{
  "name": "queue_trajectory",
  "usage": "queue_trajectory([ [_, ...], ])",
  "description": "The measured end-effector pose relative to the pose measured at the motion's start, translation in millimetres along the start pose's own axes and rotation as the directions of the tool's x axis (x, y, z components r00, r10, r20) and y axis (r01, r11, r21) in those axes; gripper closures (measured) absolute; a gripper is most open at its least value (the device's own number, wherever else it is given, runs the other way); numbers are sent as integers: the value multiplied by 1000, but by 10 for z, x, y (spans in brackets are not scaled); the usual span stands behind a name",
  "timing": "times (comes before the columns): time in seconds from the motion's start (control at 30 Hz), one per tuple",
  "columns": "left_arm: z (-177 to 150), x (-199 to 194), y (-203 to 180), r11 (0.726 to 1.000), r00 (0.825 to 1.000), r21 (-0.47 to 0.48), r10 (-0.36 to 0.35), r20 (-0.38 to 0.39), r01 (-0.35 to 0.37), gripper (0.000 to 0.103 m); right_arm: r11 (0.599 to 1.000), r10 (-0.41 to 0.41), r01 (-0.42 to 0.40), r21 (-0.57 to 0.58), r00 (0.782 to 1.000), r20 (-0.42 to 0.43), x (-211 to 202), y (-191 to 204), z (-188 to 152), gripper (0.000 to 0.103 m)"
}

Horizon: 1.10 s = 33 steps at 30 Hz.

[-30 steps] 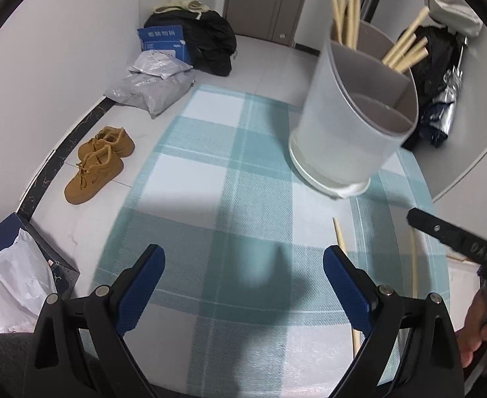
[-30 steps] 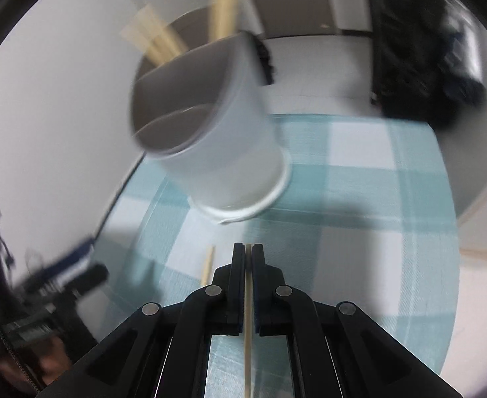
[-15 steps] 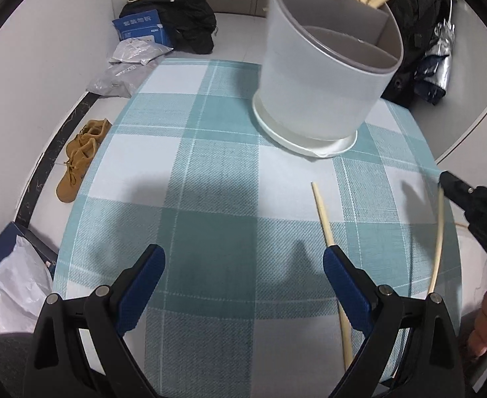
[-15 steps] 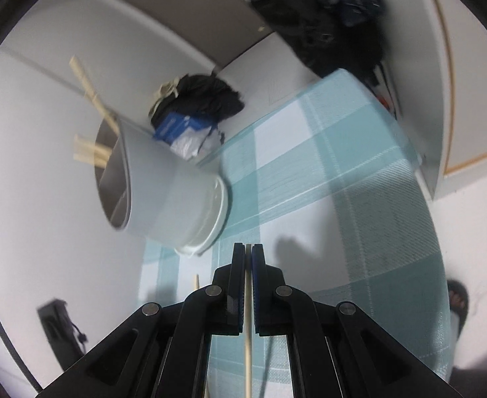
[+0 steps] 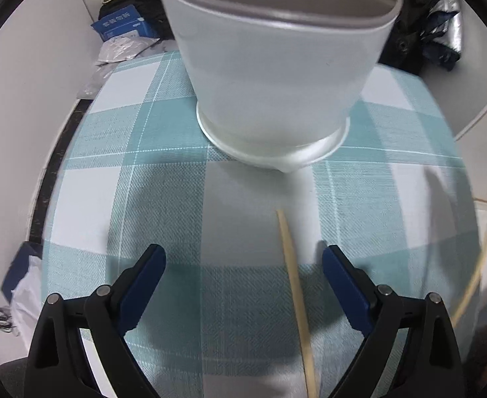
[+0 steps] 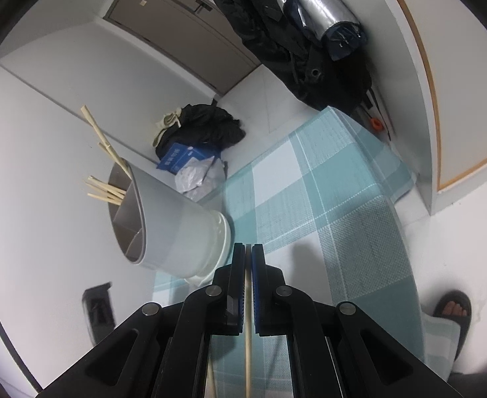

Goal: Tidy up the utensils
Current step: 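Lift the chopstick with the right gripper while the left gripper grasps the last chopstick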

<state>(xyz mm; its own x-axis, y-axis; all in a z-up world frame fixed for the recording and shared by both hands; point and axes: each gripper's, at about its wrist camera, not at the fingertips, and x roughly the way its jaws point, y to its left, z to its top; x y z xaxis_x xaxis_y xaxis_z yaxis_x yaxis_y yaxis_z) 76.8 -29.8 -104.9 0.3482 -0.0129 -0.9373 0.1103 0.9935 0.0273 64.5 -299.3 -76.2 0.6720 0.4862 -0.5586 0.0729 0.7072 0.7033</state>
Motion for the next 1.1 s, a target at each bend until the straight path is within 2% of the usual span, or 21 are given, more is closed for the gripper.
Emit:
queue_trajectory([
  [0.1, 7, -5, -10, 1000, 1000, -16, -16, -7, 16, 20, 1000, 9, -9, -9, 1000, 5, -30, -6, 21, 100],
  [0.2, 5, -34, -65, 999, 999, -15, -47, -10, 47, 39, 1000, 16, -16, -14, 1000, 16, -75, -16, 50, 100],
  [0.27, -2, -57, -109, 998, 998, -15, -59, -7, 59, 63, 1000, 23, -23, -8, 1000, 16, -90, -33, 61, 100],
  [0.4, -26, -73, -199, 996, 996, 3, -88, -9, 88, 71, 1000, 30, -30, 2, 999, 20, -128, -57, 73, 100],
  [0.57, -89, -88, -235, 994, 994, 11, -108, -21, 108, 98, 999, 37, -37, 12, 999, 25, -161, -80, 78, 100],
  [0.7, -135, -92, -188, 988, 988, -23, -151, -31, 150, 102, 999, 39, -40, 23, 999, 31, -186, -103, 84, 100],
  [0.9, -128, -163, -256, 991, 991, 0, -135, -7, 135, 103, 999, 38, -39, 30, 998, 40, -209, -96, 81, 100],
  [1.07, -123, -321, -269, 989, 988, 15, -145, 48, 144, 103, 999, 38, -39, 13, 998, 52, -243, -83, 87, 100],
  [1.1, -21, -337, -258, 989, 988, 21, -147, 43, 147, 103, 999, 40, -40, 15, 998, 52, -246, -88, 88, 100],
])
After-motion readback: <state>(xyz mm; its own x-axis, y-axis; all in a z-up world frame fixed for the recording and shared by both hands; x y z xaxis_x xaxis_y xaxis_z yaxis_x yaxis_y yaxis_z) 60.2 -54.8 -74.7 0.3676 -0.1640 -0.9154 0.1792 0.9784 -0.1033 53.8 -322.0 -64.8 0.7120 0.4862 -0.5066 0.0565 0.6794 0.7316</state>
